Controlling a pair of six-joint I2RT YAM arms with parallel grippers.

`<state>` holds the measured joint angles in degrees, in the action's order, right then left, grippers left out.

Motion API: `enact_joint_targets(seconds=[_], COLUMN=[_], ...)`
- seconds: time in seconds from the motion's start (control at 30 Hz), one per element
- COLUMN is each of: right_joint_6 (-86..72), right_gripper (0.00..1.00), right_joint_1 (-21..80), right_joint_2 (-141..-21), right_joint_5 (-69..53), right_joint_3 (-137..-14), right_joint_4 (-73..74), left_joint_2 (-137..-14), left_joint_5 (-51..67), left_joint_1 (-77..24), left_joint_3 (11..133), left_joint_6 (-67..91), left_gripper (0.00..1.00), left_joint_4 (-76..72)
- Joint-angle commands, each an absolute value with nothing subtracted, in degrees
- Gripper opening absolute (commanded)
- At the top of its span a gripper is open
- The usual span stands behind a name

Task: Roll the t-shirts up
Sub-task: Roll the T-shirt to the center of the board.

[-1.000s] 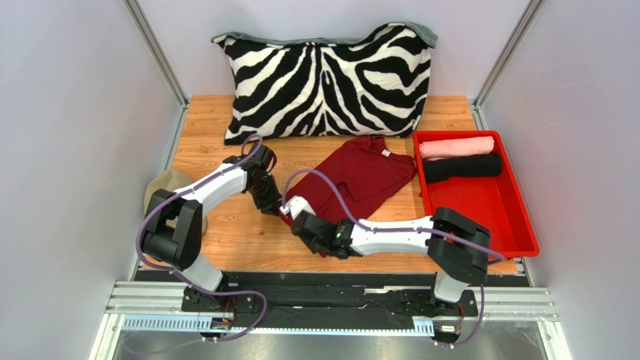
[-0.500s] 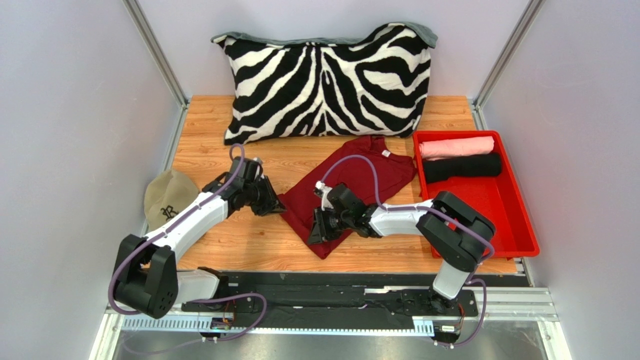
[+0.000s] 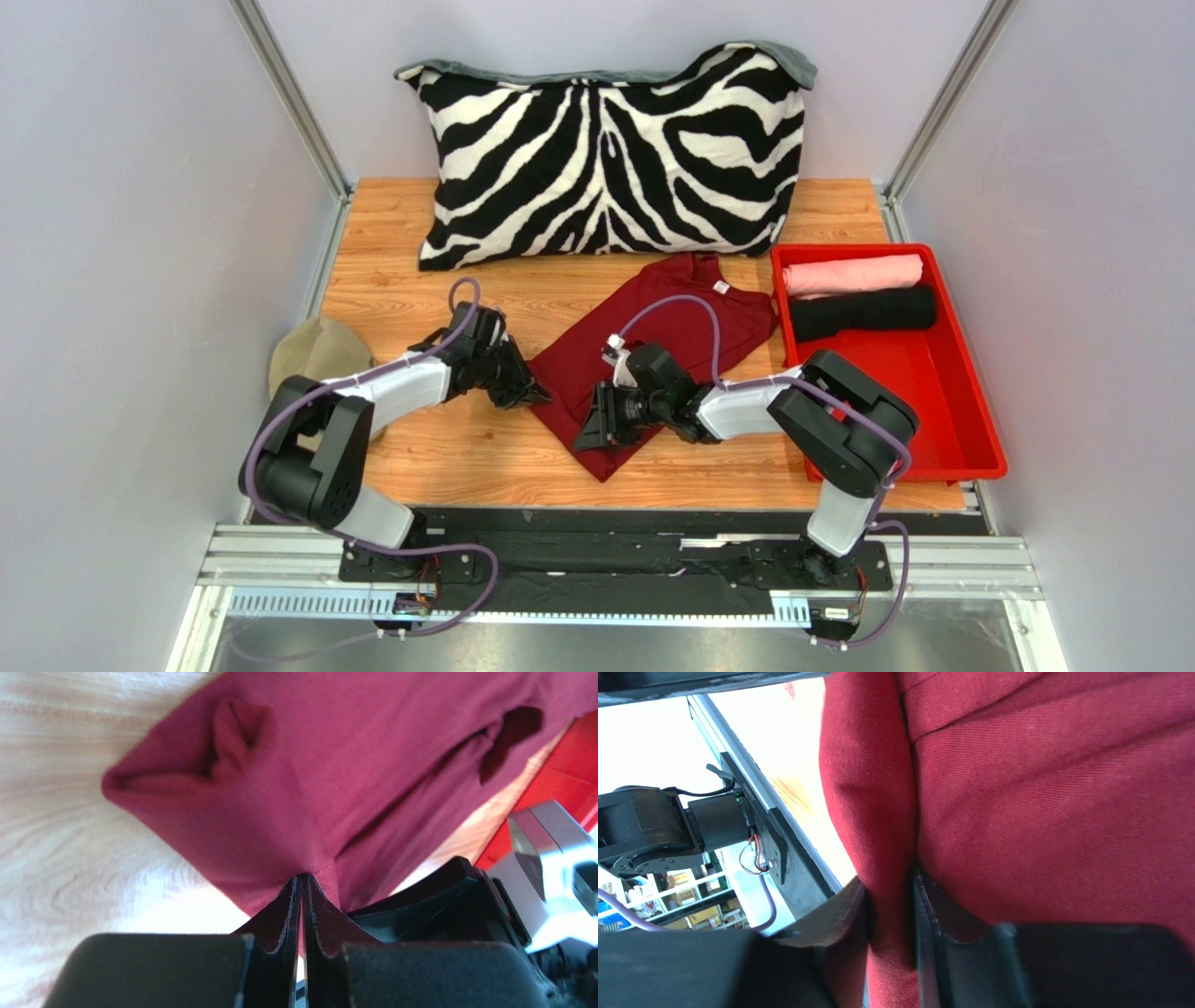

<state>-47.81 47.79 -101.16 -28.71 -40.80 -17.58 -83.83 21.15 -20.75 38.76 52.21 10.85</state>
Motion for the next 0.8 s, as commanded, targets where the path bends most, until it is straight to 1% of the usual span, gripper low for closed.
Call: enact_joint_targets(seconds=[0.0, 0.1, 0.17, 0.33, 0.53, 0.67, 0.77], right_joint_6=[-47.55, -46.06, -45.01, -43.42, -42.19, -40.08, -39.38], right_gripper=[0.42, 0.52, 0.54, 0.55, 0.55, 0.61, 0.60], right_joint_1=[47.55, 47.55, 47.55, 47.55, 47.99, 49.57, 50.54], right_joint_2=[-98.44, -95.11, -93.17, -88.16, -86.22, -85.17, -85.17], right_joint_5=[-27.25, -25.41, -24.35, -20.92, -20.30, -18.55, -17.23], right_joint_3=[-40.34, -39.90, -39.03, -37.00, -36.03, -37.79, -38.67], right_joint_4=[-16.36, -13.03, -11.26, -6.42, -4.57, -1.59, -0.26], left_joint_2=[-86.92, -88.85, -90.08, -91.49, -92.37, -92.72, -92.81], left_joint_5=[21.10, 19.95, 19.07, 18.98, 18.98, 18.72, 18.72], left_joint_1=[-20.65, -20.65, -20.65, -20.65, -20.65, -20.65, -20.65], left_joint_3=[41.92, 43.67, 44.64, 45.97, 46.84, 47.11, 47.20], left_joint_6=[53.96, 53.97, 53.96, 53.88, 53.70, 53.61, 53.70], left_gripper=[0.09, 0.09, 0.09, 0.08, 0.08, 0.07, 0.07], left_joint_4=[7.99, 10.10, 11.95, 13.36, 14.15, 14.41, 14.59])
